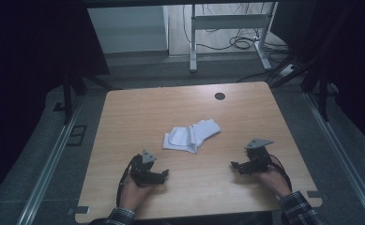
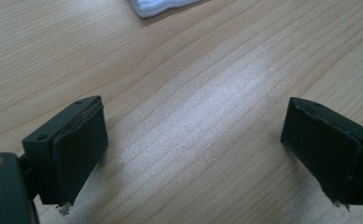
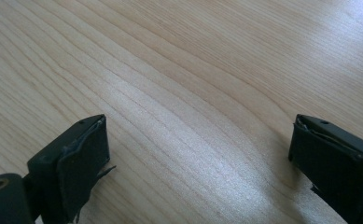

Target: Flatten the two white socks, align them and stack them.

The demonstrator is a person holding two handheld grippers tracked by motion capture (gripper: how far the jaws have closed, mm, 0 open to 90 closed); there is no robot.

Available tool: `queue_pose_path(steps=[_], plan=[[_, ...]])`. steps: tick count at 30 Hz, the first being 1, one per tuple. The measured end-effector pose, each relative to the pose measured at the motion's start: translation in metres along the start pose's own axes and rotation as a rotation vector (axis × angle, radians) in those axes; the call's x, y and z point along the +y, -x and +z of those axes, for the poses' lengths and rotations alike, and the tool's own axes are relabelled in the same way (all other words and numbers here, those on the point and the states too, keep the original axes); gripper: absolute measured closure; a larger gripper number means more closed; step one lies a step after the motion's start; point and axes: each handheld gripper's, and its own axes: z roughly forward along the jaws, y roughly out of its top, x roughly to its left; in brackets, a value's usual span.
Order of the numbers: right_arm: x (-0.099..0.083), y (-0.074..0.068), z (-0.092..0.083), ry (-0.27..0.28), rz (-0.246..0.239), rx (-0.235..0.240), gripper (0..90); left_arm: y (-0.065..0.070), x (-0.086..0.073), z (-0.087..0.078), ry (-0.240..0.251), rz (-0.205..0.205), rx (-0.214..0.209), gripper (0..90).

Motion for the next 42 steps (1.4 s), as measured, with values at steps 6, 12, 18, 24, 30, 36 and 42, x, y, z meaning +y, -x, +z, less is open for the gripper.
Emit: queue_pose_path(steps=[6,12,18,24,30,36,42], plan=[[0.001,0.001,-0.001,-0.012,0.007,0.003,5.9,0.0,0.0,0.0,-0.003,0.001,0.0,6.0],[0.003,0.003,-0.004,-0.011,0.023,0.006,6.3,0.0,0.001,0.001,-0.006,0.003,-0.002,4.9],[0.005,0.004,-0.005,-0.008,0.033,0.034,5.6,0.001,0.001,0.001,-0.009,0.004,-0.001,4.4],[0.009,0.004,-0.004,-0.003,0.022,0.058,5.2,0.002,0.002,0.002,-0.01,-0.002,0.001,3.2],[0.016,0.006,-0.006,0.027,0.049,0.083,5.4,0.002,0.002,0.002,-0.014,-0.005,0.003,2.5],[0.026,0.006,-0.005,0.015,0.074,0.071,5.4,0.003,0.002,0.003,-0.016,-0.007,0.006,2.0],[0.033,0.01,-0.003,0.009,0.092,0.061,5.4,0.003,0.002,0.003,-0.014,-0.01,0.006,1.9]])
